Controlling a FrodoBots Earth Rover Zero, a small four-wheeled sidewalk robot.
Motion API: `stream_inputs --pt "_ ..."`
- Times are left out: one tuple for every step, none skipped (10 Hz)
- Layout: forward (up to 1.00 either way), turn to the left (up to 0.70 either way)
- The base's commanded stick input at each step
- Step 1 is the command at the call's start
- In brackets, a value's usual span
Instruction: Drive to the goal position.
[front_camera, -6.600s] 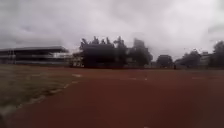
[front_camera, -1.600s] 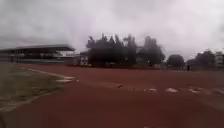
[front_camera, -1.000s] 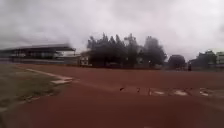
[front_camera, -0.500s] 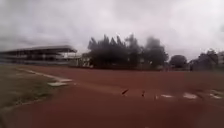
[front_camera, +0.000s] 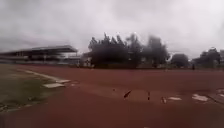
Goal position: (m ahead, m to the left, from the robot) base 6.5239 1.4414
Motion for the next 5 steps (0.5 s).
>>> stream_inputs --pt "0.70 0.21" --pt "0.70 0.07" --pt "0.70 0.03" --pt "0.70 0.00" --pt "0.70 0.00"
